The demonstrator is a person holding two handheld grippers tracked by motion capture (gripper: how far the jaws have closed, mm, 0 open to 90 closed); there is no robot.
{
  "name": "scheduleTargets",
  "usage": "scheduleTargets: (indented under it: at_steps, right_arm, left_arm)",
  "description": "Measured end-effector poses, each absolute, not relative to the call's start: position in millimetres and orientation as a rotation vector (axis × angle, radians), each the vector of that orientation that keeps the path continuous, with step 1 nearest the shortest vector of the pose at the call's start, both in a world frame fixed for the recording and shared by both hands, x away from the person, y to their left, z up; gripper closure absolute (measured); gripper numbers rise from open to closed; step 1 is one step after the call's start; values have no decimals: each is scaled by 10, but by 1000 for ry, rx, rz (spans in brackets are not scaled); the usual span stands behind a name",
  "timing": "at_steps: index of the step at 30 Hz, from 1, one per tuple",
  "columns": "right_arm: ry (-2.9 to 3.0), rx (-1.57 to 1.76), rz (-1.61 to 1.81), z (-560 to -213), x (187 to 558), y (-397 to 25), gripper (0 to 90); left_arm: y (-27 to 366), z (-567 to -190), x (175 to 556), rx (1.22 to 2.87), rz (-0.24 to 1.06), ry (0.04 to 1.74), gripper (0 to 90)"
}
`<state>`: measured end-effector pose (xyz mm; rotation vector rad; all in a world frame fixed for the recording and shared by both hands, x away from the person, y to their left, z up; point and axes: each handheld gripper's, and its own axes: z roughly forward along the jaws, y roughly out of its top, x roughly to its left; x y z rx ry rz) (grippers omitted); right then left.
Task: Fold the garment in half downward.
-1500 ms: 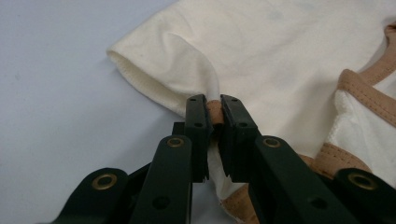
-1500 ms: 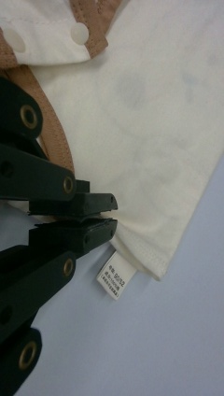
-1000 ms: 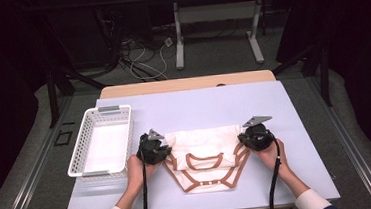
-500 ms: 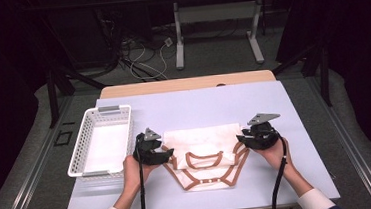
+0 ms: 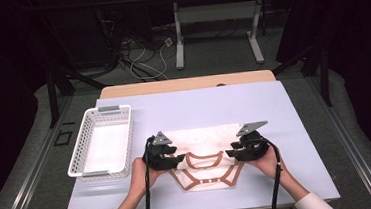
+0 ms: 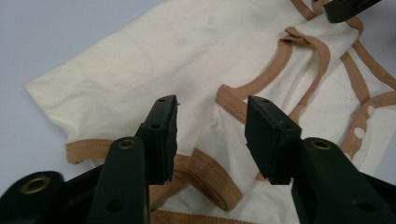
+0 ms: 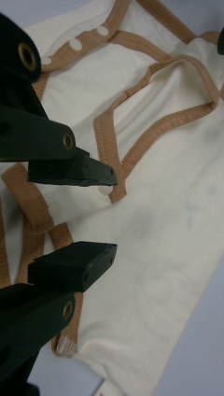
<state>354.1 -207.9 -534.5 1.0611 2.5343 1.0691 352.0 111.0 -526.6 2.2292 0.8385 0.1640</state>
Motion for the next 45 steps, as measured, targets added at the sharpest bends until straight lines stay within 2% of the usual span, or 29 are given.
scheduleTargets:
  at_steps: [7, 8, 9, 10, 11, 15, 31, 45]
  right_arm:
    - [2603, 1114, 1057, -5491, 3614, -2059, 642]
    - [2609, 1116, 1046, -5491, 3611, -2063, 691]
    - [2609, 1116, 1046, -5491, 3611, -2063, 691]
    - [2607, 1113, 1058, -5503, 3607, -2057, 754]
    - [2611, 1118, 1048, -5499, 3599, -2059, 777]
    - [2594, 1105, 1060, -5498, 3570, -2052, 798]
    - [2520, 947, 1120, -5236, 3288, -2088, 797]
    - [2590, 870, 1071, -5288, 3119, -2050, 815]
  left_arm:
    - [1085, -5363, 3535, 2272, 98, 810, 650]
    - [1082, -5374, 3531, 2278, 95, 805, 692]
    - [1077, -5383, 3525, 2275, 85, 807, 692]
    - [1064, -5397, 3515, 2277, 78, 811, 736]
    - [1053, -5419, 3505, 2288, 73, 798, 759]
    - [1058, -5431, 3499, 2305, 71, 787, 801]
    - [1183, -5334, 3346, 2238, 109, 755, 802]
    - [1189, -5362, 3227, 2272, 110, 731, 789]
